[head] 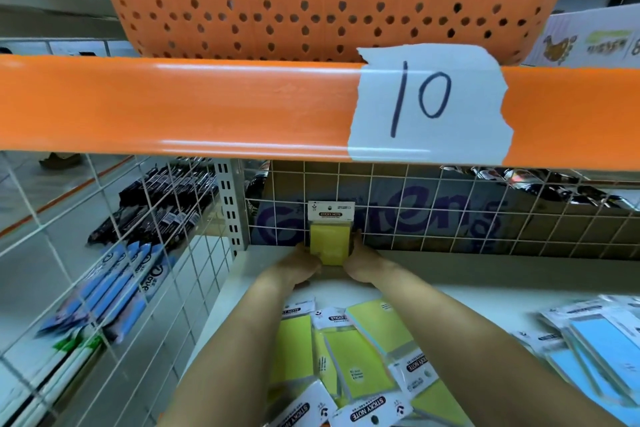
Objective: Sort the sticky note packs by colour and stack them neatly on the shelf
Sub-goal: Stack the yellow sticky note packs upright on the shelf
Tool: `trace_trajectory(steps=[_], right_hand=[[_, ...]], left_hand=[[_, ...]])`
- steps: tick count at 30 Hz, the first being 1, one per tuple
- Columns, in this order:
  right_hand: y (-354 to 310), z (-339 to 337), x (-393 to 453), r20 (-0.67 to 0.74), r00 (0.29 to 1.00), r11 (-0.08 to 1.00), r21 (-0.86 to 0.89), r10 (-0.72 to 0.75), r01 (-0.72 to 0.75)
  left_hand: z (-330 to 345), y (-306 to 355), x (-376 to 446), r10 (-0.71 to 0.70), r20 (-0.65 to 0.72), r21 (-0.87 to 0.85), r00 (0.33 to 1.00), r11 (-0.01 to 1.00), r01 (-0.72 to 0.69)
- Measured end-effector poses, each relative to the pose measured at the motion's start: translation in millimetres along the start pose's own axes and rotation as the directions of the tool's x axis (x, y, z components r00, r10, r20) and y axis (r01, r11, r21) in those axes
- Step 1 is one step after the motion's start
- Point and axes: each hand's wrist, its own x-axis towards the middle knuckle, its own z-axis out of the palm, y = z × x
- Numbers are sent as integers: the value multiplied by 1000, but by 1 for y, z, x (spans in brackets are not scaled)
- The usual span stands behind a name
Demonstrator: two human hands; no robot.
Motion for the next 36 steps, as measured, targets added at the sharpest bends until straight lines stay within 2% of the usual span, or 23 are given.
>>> trace_trajectory(steps=[5,9,13,19,22,24,30,33,36], right_hand=[[7,-1,-5,9,1000,1000,3,21,-21],[8,-9,-16,76,997,998,-61,-2,7],[4,-14,-43,110,990,990,-100,-93,104],[-13,-12,-79,37,985,975,-140,-167,171],[-25,-15,-96,13,979,953,-227,-204,202],[-29,-14,-102,45,978,955,-210,-206,211],[-31,4,-121,191,971,984,-74,-146,162],[-35,14,-127,197,974,992,-38,-112,122],[-40,20,-133,192,978,995,-52,-76,88]], left_hand=[[2,-3,-4,0,-25,-33,1000,999,-1],[2,0,-21,37,-54,120,998,992,-30],[-14,2,-44,61,-116,258,991,966,-30],[-36,-6,-85,-28,-172,377,985,922,92],[-42,-10,-99,-61,-241,350,969,925,145],[-43,-12,-110,-86,-272,337,959,924,179],[-37,-15,-136,-223,-189,379,956,882,281],[-33,-17,-142,-277,-133,374,951,875,307],[-31,-18,-146,-285,-147,365,947,874,320]])
